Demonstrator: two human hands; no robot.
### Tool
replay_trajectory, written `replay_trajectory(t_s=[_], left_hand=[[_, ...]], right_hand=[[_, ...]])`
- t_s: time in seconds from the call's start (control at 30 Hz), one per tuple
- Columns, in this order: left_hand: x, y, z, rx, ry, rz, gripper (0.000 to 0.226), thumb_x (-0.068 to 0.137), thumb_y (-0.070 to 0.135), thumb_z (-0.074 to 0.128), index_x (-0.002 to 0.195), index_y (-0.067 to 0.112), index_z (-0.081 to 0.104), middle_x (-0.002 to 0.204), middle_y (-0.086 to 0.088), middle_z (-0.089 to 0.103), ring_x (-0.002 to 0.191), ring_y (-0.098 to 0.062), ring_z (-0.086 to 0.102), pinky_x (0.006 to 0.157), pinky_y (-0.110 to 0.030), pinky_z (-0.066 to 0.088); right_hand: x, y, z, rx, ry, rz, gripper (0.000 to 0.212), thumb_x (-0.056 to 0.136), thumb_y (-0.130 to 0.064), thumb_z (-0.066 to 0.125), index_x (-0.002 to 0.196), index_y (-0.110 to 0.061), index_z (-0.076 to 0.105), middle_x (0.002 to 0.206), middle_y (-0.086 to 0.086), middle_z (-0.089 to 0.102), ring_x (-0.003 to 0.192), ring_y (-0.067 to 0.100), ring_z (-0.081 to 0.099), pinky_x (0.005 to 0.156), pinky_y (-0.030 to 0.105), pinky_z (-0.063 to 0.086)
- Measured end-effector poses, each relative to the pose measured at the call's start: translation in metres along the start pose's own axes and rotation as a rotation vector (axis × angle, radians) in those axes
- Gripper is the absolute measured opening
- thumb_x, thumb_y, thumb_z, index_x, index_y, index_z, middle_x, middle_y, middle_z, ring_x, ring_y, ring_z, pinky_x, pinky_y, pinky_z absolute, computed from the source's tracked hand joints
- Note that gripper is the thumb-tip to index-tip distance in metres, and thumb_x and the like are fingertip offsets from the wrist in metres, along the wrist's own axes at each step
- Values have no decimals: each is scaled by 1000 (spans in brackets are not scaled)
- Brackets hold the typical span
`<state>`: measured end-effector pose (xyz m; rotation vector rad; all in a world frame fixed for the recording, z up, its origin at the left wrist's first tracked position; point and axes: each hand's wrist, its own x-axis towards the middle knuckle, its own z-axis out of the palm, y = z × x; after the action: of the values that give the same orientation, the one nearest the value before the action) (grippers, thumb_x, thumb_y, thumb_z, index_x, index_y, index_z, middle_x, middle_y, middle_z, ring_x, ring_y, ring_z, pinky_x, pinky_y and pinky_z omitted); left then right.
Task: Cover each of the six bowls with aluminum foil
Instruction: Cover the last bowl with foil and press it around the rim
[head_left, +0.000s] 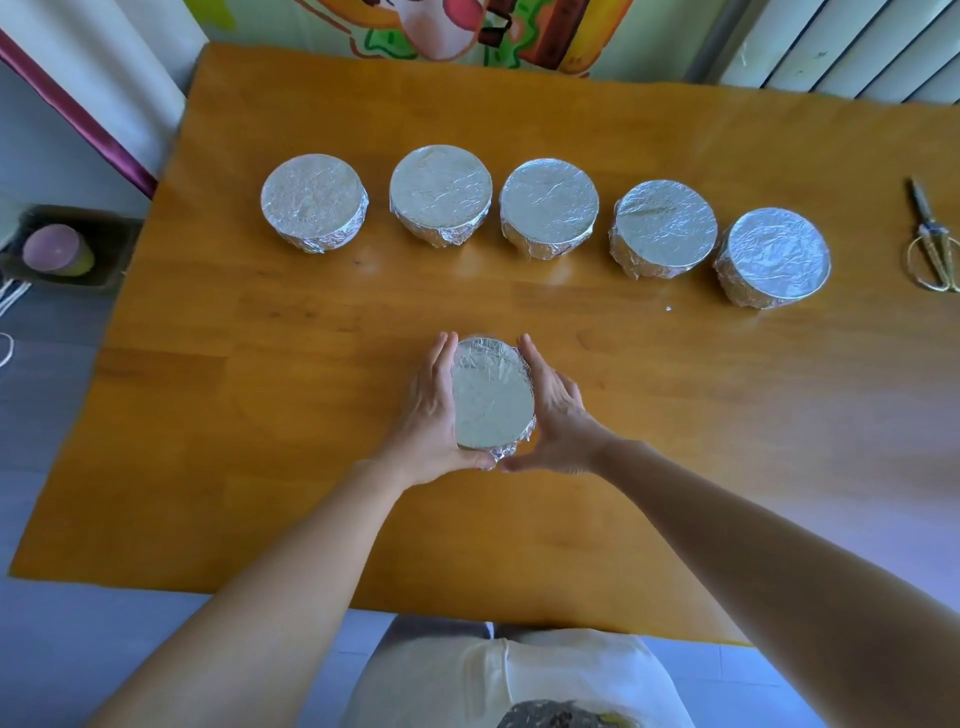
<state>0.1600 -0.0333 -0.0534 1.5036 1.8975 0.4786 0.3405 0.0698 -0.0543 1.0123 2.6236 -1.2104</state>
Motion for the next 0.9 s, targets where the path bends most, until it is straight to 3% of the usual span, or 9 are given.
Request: replay_trajectory(t_s=[0.13,0.37,0.53,0.63,0.73,0.8,0.9], left_hand=[[-2,-4,5,-83,44,32,148,54,40,96,155,21,-10,163,-6,1,150,-18,8,121,-32,12],[-2,-11,10,1,125,22,142,51,57,89,157,6,9,156,-13,24,144,-25,26,118,-35,26],[-2,-10,8,105,131,-5,142,49,72,74,156,4,12,151,-14,31,138,-28,33,113,-37,29],[-1,-11,5,203,118,-13,146,45,80,69,156,7,9,151,-13,34,137,-29,36,112,-43,32],[0,-13,2,241,89,5,155,42,93,59,157,8,-1,157,-14,26,144,-31,28,118,-45,24],[-2,-10,-2,262,93,8,157,42,101,49,157,8,-5,163,-16,11,151,-31,13,123,-51,10],[-3,3,-5,350,157,95,143,56,103,36,158,7,5,166,-16,3,154,-31,3,121,-59,0]], right_hand=[[-1,2,7,105,14,28,143,62,-43,88,152,-19,-21,157,-16,5,140,-3,7,116,30,7],[6,7,13,136,60,45,121,62,-41,88,152,-19,9,146,-11,30,137,5,27,110,34,17],[7,9,13,96,77,58,117,61,-47,87,150,-20,16,139,-8,37,128,11,33,104,29,20],[7,8,14,45,96,70,118,60,-54,85,150,-22,16,142,-6,34,127,14,30,106,34,24],[6,6,14,30,109,88,117,61,-57,83,150,-23,15,148,-3,28,138,17,19,110,38,22],[5,5,13,5,97,94,117,62,-57,82,151,-21,13,149,-1,26,140,19,16,112,40,22],[4,7,13,-17,72,102,121,63,-58,80,153,-21,8,152,-2,22,143,18,12,114,41,18]])
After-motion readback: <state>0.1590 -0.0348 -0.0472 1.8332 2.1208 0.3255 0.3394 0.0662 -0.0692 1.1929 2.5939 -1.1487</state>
